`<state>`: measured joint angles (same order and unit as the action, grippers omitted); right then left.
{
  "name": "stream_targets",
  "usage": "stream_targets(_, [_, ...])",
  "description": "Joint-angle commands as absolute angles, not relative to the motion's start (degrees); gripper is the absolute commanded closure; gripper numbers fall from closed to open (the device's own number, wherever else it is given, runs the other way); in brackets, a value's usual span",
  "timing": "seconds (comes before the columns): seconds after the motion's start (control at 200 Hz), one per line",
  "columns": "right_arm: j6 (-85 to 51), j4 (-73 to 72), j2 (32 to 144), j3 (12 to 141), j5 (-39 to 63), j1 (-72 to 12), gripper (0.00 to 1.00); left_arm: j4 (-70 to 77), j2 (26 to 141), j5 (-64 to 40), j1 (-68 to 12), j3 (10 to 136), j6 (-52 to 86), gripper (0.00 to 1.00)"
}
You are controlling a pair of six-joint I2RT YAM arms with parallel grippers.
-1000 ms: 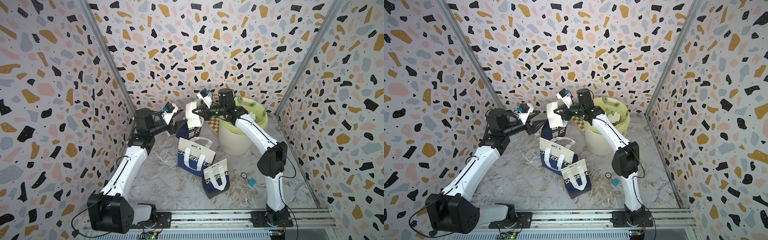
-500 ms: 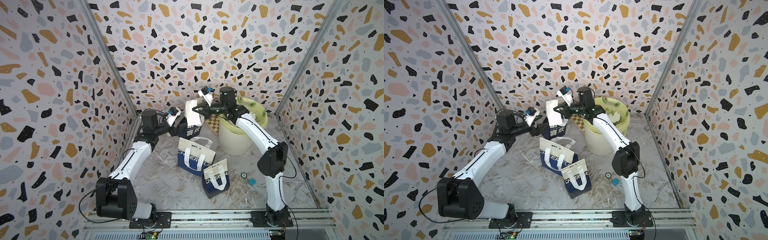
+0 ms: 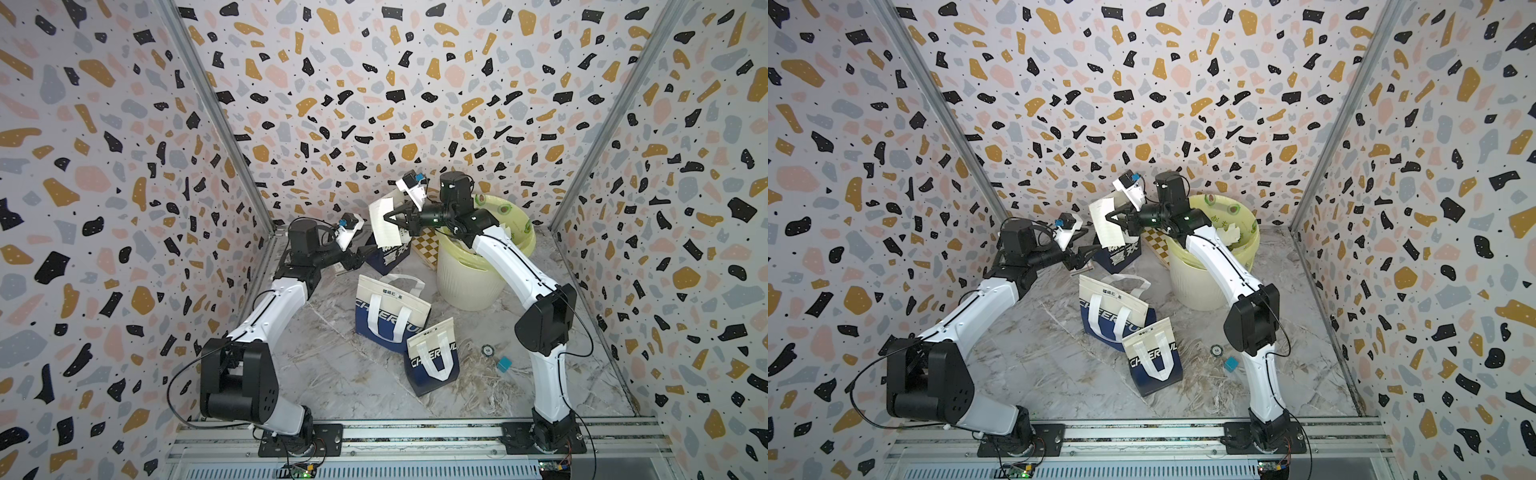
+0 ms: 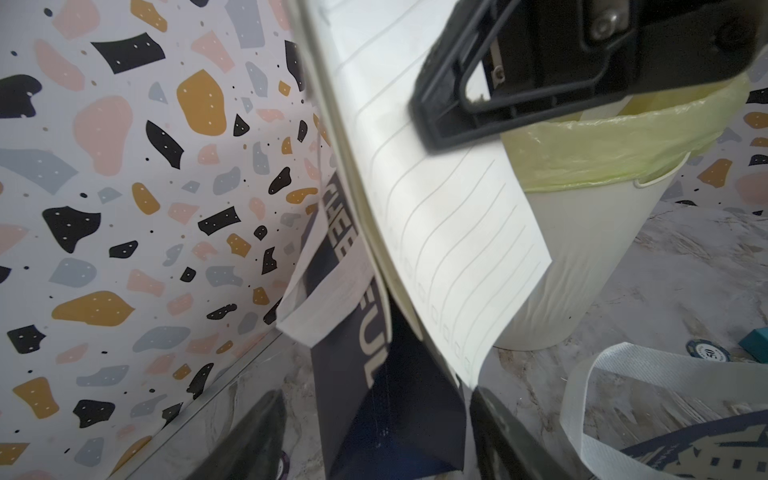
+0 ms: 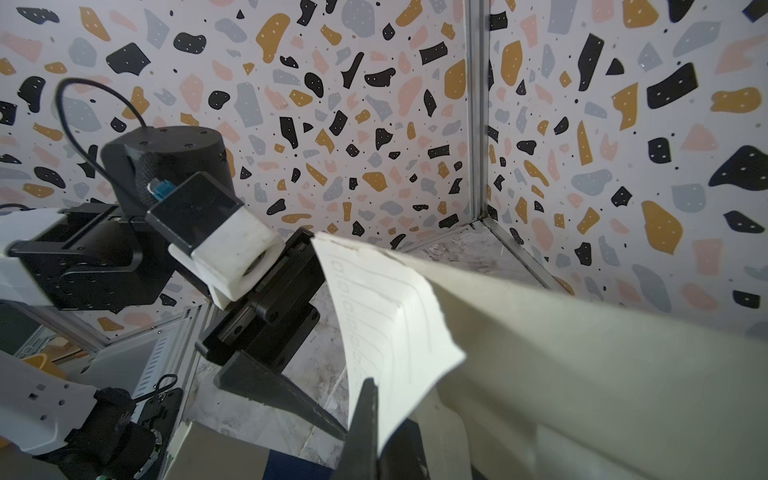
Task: Shred takeout receipts and throw away
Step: Pick up the takeout bag at the center of the board.
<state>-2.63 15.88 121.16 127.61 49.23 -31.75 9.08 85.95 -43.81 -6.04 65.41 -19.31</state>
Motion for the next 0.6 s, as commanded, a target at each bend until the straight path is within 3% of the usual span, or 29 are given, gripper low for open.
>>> stream_targets(0.0, [-3.38, 14.93, 119.61, 130.51, 48.99, -32.02, 1.00, 11.21, 85.77, -47.26, -5.80, 66.84, -18.82, 0.28])
stream_targets(0.195, [-4.53, 15.23, 121.08, 133.38, 47.74, -31.89, 1.00, 10.62, 86.03, -51.17, -5.76, 66.26, -18.78, 0.22])
stream_targets(0.506, [-4.42, 16.69, 121.00, 134.05, 49.51, -32.56, 1.00, 19.06, 89.10, -42.74, -5.79, 66.68, -15.41, 0.20])
stream_targets(0.596, [-4.04, 17.27, 121.11, 133.94, 49.78, -32.71, 1.00, 21.60, 89.80, -44.02, -5.80, 67.29, -12.90, 0.11])
